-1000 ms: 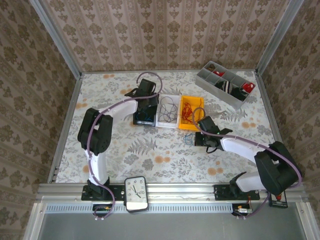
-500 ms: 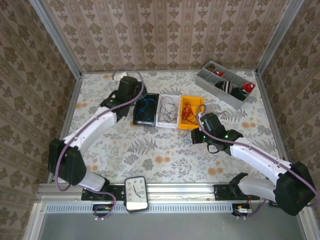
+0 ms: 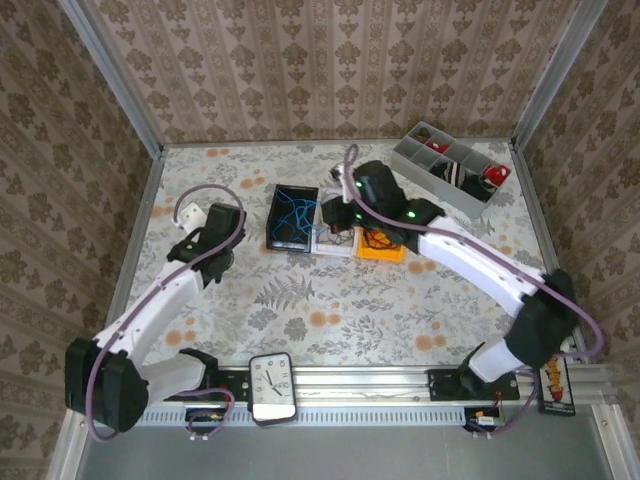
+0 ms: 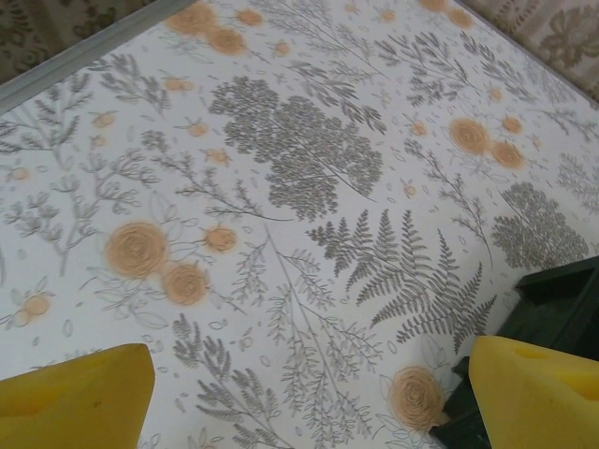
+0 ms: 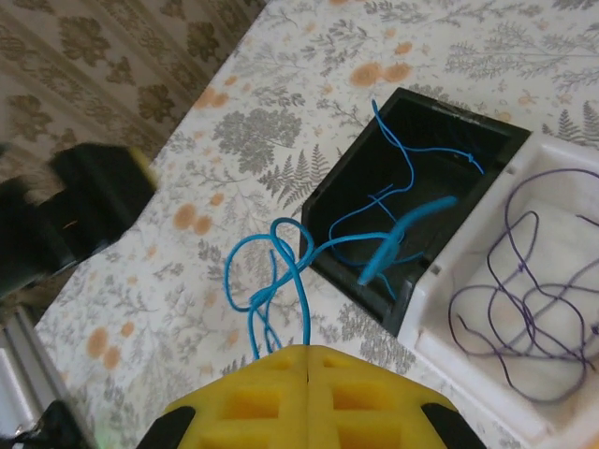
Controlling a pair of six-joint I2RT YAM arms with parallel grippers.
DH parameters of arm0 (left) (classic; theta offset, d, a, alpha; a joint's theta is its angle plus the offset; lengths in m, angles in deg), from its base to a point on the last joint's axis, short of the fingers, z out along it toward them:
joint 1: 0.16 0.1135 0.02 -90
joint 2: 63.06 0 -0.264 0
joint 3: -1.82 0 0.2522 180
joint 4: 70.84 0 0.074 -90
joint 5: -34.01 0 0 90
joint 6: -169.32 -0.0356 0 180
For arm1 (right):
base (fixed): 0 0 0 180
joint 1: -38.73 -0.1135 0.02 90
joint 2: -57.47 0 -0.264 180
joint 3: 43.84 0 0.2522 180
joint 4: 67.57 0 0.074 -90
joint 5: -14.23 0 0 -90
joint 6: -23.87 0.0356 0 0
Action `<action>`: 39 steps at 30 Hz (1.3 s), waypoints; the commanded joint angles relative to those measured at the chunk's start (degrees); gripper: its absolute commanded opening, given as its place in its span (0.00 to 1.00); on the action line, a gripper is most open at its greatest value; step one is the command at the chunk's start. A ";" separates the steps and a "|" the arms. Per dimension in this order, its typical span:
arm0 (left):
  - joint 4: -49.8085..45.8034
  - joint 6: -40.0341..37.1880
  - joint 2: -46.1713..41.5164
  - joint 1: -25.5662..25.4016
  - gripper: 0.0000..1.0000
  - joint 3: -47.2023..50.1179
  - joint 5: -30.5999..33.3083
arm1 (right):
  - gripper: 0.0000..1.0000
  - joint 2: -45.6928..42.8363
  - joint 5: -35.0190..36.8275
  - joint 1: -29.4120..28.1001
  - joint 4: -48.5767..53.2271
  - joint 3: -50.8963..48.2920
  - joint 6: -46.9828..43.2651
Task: Untangle the cables
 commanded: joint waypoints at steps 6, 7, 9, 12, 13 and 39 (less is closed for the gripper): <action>-5.31 2.12 -4.93 0.45 0.88 0.74 3.53 | 0.03 24.51 0.17 0.90 2.72 22.81 -4.56; -5.28 1.96 -5.16 0.45 0.88 0.79 3.45 | 0.06 27.27 -0.58 1.14 4.47 26.31 -4.92; -5.16 1.64 -5.34 0.45 0.88 0.85 3.38 | 0.24 30.57 0.66 1.06 8.96 31.88 -4.91; -4.16 0.58 -5.19 0.45 0.88 0.94 2.71 | 0.44 28.15 3.67 1.17 8.71 30.26 -4.91; -3.44 -0.06 -5.10 0.45 0.88 0.97 2.43 | 0.46 26.07 4.36 1.28 6.67 27.65 -4.93; 25.97 -42.94 1.09 12.19 1.00 16.73 11.82 | 1.00 -21.57 47.93 24.38 -41.83 -53.97 -13.71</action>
